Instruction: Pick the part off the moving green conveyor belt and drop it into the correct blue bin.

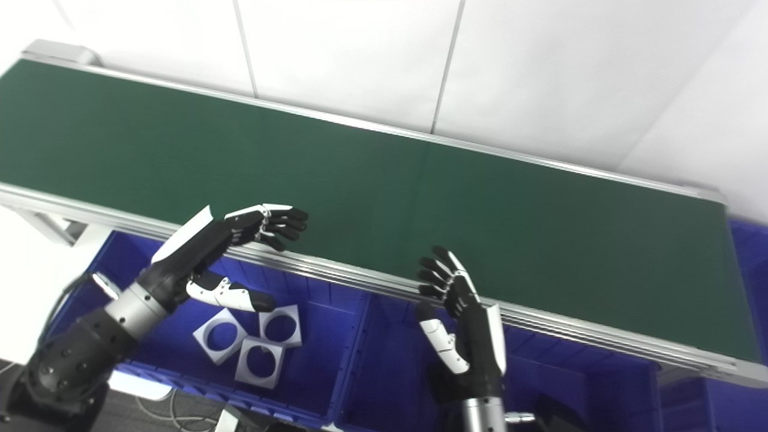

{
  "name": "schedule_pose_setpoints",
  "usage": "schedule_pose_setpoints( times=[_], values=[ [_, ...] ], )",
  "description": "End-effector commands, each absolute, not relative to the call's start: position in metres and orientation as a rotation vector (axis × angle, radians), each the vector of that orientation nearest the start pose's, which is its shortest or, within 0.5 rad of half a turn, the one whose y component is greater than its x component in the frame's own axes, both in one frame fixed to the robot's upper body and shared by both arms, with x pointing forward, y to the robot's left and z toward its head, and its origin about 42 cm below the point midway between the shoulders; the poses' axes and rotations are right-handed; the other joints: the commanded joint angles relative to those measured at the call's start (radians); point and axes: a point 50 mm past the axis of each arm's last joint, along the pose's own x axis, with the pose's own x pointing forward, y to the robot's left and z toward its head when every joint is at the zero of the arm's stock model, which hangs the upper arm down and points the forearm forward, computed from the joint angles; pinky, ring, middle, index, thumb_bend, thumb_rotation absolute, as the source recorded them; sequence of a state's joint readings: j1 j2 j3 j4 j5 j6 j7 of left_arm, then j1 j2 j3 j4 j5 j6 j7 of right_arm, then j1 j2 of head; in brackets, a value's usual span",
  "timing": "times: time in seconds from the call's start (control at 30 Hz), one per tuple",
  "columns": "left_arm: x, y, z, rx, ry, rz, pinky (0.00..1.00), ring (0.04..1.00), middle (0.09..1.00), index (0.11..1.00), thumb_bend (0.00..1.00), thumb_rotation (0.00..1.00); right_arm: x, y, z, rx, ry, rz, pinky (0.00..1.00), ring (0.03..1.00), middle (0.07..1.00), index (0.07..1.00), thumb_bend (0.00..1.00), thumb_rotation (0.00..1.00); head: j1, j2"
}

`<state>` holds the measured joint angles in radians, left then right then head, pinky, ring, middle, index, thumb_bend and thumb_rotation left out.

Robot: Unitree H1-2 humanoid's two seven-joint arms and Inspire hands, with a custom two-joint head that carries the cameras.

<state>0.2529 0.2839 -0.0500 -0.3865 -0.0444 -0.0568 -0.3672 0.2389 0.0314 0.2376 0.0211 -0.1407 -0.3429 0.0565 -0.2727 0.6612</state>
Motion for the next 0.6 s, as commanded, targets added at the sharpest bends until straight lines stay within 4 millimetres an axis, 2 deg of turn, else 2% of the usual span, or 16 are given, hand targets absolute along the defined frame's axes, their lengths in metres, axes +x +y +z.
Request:
schedule_pose_setpoints(
  times=[0.0,0.1,0.2,0.23,0.37,0.57],
  values=[
    [0.198,0.255,0.150,0.182,-0.216,-0.461,0.75,0.787,0.821,0.843,0.85,0.57,0.197,-0.131,0.069,-0.032,-0.197,0.248,0.70,0.791,0.815,0.878,0.69,0.75,-0.043,-0.014],
    [0.202,0.248,0.133,0.121,-0.213,-0.470,0.76,0.796,0.825,0.858,0.84,0.57,0.197,-0.124,0.064,-0.035,-0.203,0.239,0.71,0.797,0.817,0.878,0.69,0.75,-0.095,-0.028],
    [0.205,0.243,0.114,0.091,-0.196,-0.474,0.77,0.805,0.838,0.872,0.86,0.62,0.197,-0.118,0.062,-0.047,-0.206,0.226,0.72,0.800,0.820,0.880,0.69,0.75,-0.138,-0.036],
    [0.206,0.242,0.108,0.085,-0.186,-0.475,0.77,0.808,0.840,0.874,0.86,0.63,0.197,-0.115,0.062,-0.048,-0.207,0.222,0.73,0.802,0.821,0.881,0.69,0.75,-0.170,-0.040],
    [0.209,0.243,0.089,0.068,-0.158,-0.476,0.79,0.817,0.852,0.883,0.86,0.65,0.196,-0.108,0.061,-0.051,-0.206,0.202,0.74,0.810,0.825,0.881,0.68,0.73,-0.221,-0.043],
    [0.213,0.251,0.062,0.040,-0.117,-0.482,0.80,0.828,0.862,0.892,0.85,0.66,0.188,-0.104,0.064,-0.066,-0.216,0.161,0.76,0.823,0.846,0.882,0.67,0.70,-0.230,-0.041]
  ],
)
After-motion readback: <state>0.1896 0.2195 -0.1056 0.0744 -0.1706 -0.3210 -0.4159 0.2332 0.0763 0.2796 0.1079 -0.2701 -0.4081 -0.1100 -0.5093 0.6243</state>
